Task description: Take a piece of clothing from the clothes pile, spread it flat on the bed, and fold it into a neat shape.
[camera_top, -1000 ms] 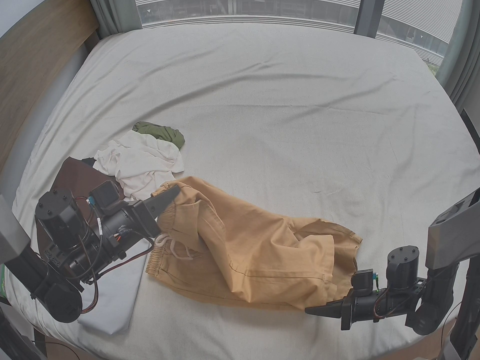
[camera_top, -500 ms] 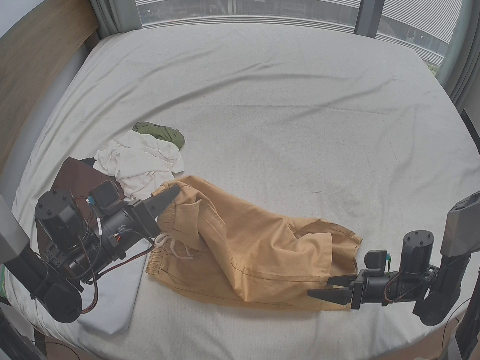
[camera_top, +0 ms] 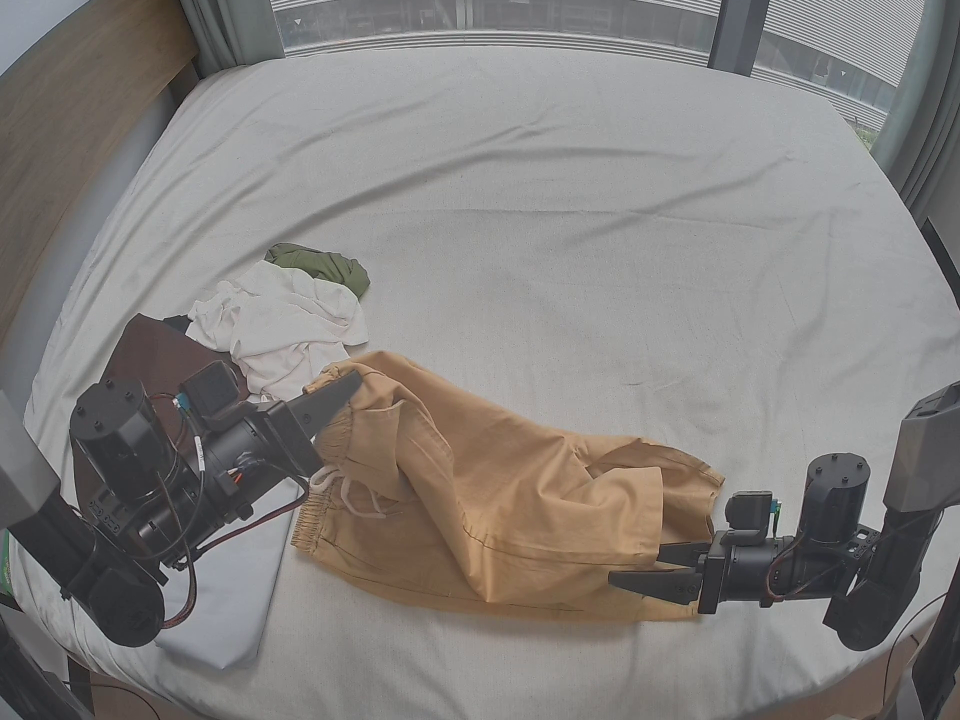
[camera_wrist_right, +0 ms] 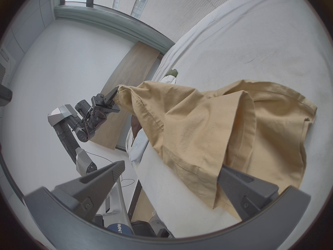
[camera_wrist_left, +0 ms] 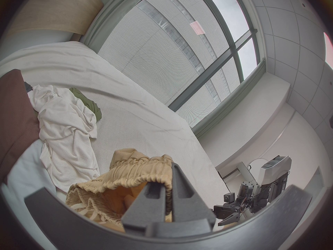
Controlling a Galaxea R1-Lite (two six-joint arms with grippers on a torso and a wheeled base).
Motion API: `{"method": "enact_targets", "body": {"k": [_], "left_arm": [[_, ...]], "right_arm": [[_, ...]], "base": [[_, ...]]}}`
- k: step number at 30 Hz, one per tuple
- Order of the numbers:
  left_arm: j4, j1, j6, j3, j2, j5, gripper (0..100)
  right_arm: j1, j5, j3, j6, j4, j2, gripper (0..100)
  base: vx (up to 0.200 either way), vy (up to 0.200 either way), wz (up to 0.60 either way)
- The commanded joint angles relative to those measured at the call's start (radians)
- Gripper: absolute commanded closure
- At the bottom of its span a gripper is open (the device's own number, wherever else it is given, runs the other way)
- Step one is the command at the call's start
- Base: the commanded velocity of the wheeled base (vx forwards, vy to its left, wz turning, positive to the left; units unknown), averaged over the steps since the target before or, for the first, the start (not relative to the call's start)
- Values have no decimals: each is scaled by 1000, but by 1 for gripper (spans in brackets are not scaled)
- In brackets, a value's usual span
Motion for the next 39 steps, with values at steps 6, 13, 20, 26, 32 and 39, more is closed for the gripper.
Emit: {"method": "enact_targets", "body": {"k": [6, 13, 20, 26, 32, 39], "left_arm": [[-2, -3, 0, 0, 2, 0, 100], [-2, -3, 0, 2, -1, 0, 100], [-2, -4, 0, 2, -1, 0, 100], [-2, -4, 0, 2, 0, 0, 100], [-2, -4, 0, 0, 0, 0, 100], [-2, -6, 0, -3, -3, 0, 100]], "right_arm": [[61, 0, -22, 0, -1, 4, 0], [85, 0, -47, -2, -3, 37, 0], [87, 0, -51, -2, -3, 46, 0], [84, 0, -51, -2, -3, 56, 100], [74, 0, -51, -2, -3, 48, 100], [41, 0, -48, 0, -1, -20, 100]], "base": [[0, 0, 0], [0, 0, 0], [0, 0, 0], [0, 0, 0], [0, 0, 0], [0, 0, 0]]}}
